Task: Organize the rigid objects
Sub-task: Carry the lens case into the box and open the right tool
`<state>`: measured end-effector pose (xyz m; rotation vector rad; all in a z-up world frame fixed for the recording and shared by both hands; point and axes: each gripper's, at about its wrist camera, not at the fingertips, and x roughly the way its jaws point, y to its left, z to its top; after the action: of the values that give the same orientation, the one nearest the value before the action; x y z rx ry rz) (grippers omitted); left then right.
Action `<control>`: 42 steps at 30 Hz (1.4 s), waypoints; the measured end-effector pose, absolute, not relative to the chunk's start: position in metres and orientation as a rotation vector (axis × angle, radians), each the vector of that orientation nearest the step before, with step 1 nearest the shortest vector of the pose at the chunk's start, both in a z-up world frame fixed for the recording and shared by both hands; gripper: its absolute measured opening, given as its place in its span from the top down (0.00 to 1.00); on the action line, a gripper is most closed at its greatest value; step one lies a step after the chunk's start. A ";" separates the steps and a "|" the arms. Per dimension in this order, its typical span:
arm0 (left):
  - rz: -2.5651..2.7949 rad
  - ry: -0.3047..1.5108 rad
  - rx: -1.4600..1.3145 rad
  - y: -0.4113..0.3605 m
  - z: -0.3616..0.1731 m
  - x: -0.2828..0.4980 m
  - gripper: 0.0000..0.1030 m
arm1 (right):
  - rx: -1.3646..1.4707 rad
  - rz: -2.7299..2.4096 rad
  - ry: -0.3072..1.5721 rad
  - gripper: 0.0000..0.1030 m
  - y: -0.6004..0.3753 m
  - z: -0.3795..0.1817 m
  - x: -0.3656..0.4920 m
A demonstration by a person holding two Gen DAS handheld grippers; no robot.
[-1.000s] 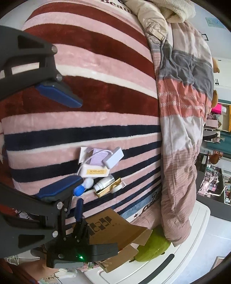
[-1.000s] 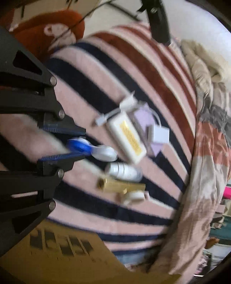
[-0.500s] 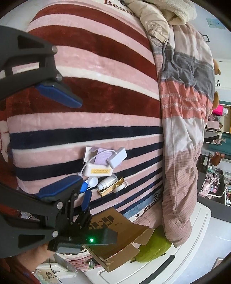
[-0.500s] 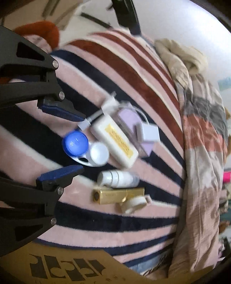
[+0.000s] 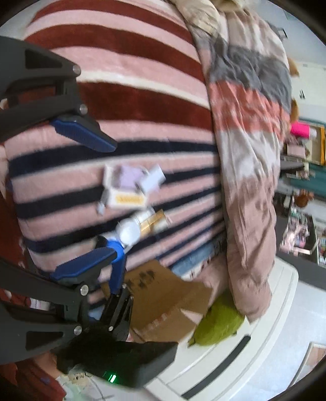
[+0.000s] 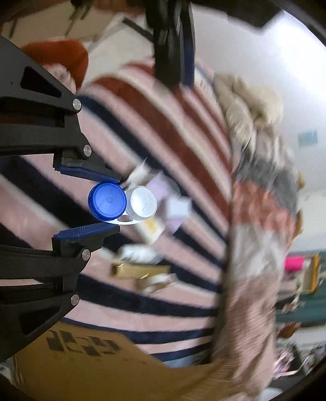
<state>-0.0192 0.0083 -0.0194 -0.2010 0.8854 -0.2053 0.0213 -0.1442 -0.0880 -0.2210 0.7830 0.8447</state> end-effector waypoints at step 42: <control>-0.491 0.907 -0.117 -0.150 0.035 0.098 0.32 | -0.268 0.674 0.797 0.43 -0.296 -0.005 0.068</control>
<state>0.0985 -0.1503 0.0354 -0.1173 0.9073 -0.4913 0.0684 -0.2958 -0.0054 -0.2684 0.7970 0.6738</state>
